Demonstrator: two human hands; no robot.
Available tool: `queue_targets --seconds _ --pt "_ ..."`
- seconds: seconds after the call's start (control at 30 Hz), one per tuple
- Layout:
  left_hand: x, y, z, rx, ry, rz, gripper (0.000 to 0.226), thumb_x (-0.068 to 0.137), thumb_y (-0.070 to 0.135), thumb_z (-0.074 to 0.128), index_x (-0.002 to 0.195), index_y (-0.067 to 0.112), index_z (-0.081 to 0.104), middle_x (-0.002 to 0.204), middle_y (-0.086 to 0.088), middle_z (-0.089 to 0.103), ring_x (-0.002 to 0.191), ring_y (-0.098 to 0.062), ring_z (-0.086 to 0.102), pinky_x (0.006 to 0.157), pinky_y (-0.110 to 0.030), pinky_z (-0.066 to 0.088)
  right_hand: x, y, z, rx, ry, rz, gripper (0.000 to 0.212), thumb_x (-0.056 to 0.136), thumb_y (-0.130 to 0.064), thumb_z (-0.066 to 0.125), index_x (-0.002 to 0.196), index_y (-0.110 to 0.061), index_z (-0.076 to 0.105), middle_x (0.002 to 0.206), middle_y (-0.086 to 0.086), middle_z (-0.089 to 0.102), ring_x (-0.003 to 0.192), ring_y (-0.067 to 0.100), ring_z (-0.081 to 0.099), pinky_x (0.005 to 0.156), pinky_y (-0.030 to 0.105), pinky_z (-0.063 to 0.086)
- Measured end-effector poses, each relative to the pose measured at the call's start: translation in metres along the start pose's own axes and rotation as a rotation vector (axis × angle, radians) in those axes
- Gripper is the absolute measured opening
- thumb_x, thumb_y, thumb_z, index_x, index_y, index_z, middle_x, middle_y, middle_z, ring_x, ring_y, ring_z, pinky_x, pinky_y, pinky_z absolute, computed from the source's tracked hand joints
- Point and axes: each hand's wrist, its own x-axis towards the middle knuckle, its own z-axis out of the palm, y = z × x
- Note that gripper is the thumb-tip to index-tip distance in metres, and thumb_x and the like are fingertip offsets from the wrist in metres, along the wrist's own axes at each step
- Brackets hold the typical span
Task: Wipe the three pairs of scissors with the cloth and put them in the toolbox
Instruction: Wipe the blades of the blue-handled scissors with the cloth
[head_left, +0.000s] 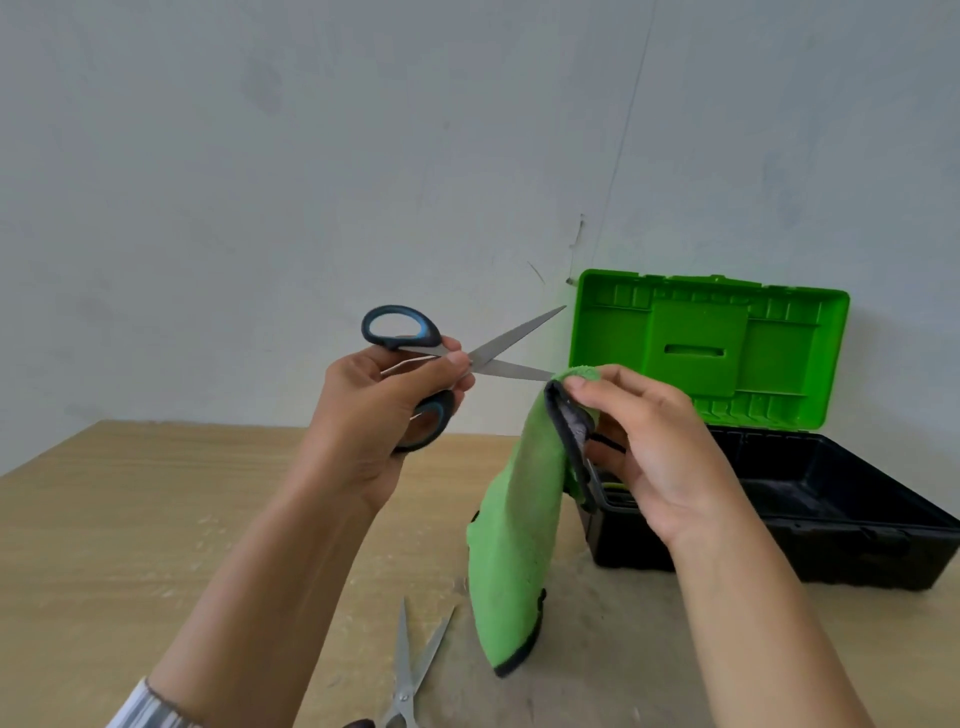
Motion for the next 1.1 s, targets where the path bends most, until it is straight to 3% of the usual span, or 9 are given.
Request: queue_targets --seconds 0.27,0.4,0.47,0.53,0.6,0.7,0.8,0.87,1.1 --pt "0.001 -0.003 0.002 -0.020 0.017 0.020 0.007 0.084 -0.002 0.068 0.087 0.004 0.070 0.074 -0.007 0.068 0.066 -0.014 0.066 0.062 -0.015 0.053 0.000 -0.001 -0.004 -0.317 -0.066 -0.108 0.010 0.087 -0.005 0.074 0.078 -0.008 0.070 0.073 0.006 0.076 0.063 0.012 0.068 0.058 0.018 0.052" --pt "0.001 -0.002 -0.001 0.053 0.011 0.039 0.008 0.083 -0.002 0.068 0.089 0.004 0.070 0.077 -0.009 0.070 0.068 -0.014 0.068 0.064 -0.016 0.055 0.005 0.001 -0.021 -0.436 -0.020 -0.075 0.007 0.086 -0.013 0.077 0.093 -0.015 0.077 0.088 0.003 0.080 0.087 0.018 0.075 0.079 0.030 0.061" --pt "0.002 -0.001 -0.002 0.060 0.007 0.021 0.010 0.083 -0.002 0.069 0.091 0.002 0.070 0.074 -0.007 0.071 0.068 -0.014 0.069 0.064 -0.017 0.055 0.006 -0.001 -0.030 -0.450 0.068 -0.129 0.009 0.089 -0.014 0.073 0.093 -0.020 0.078 0.090 -0.002 0.081 0.092 0.016 0.076 0.092 0.039 0.059" --pt "0.001 0.001 -0.002 0.080 -0.018 -0.007 0.011 0.082 -0.001 0.070 0.092 0.001 0.070 0.072 -0.005 0.072 0.070 -0.015 0.070 0.066 -0.018 0.057 0.006 -0.005 -0.033 -0.456 0.151 -0.211 0.015 0.093 -0.015 0.070 0.095 -0.027 0.078 0.092 -0.007 0.080 0.094 0.012 0.075 0.096 0.041 0.057" --pt "0.001 0.001 -0.003 0.097 -0.045 -0.033 0.008 0.082 -0.001 0.069 0.090 0.001 0.070 0.072 -0.005 0.073 0.071 -0.017 0.071 0.068 -0.020 0.058 0.005 -0.008 -0.033 -0.490 0.221 -0.316 0.020 0.094 -0.017 0.068 0.098 -0.033 0.079 0.095 -0.012 0.079 0.097 0.007 0.074 0.096 0.038 0.057" --pt "0.000 0.003 -0.002 0.098 -0.071 -0.061 0.006 0.083 -0.002 0.068 0.089 0.000 0.070 0.076 -0.008 0.074 0.072 -0.019 0.073 0.067 -0.020 0.058 0.002 -0.012 -0.026 -0.544 0.206 -0.418 0.016 0.090 -0.022 0.073 0.103 -0.030 0.079 0.096 -0.015 0.078 0.095 0.001 0.072 0.090 0.029 0.056" --pt "-0.001 0.001 -0.001 0.106 -0.075 -0.048 0.010 0.083 -0.003 0.069 0.092 -0.002 0.069 0.077 -0.008 0.074 0.072 -0.020 0.073 0.067 -0.020 0.058 0.000 -0.010 -0.011 -0.578 0.116 -0.403 0.008 0.082 -0.026 0.080 0.090 -0.027 0.076 0.087 -0.015 0.078 0.085 -0.002 0.071 0.075 0.013 0.051" --pt "-0.002 -0.001 0.001 0.115 -0.071 -0.020 0.011 0.083 -0.003 0.069 0.094 -0.003 0.068 0.075 -0.008 0.073 0.071 -0.019 0.072 0.068 -0.021 0.059 -0.001 -0.007 -0.002 -0.617 0.064 -0.401 0.006 0.082 -0.025 0.081 0.084 -0.026 0.075 0.084 -0.015 0.078 0.084 -0.002 0.071 0.073 0.014 0.053" --pt "-0.003 -0.007 0.005 0.073 -0.067 0.032 0.008 0.086 -0.003 0.066 0.095 -0.002 0.066 0.074 -0.010 0.068 0.066 -0.015 0.066 0.063 -0.018 0.055 0.000 0.002 0.006 -0.620 -0.018 -0.383 0.008 0.081 -0.028 0.082 0.084 -0.028 0.075 0.088 -0.013 0.077 0.093 -0.001 0.070 0.086 0.027 0.054"
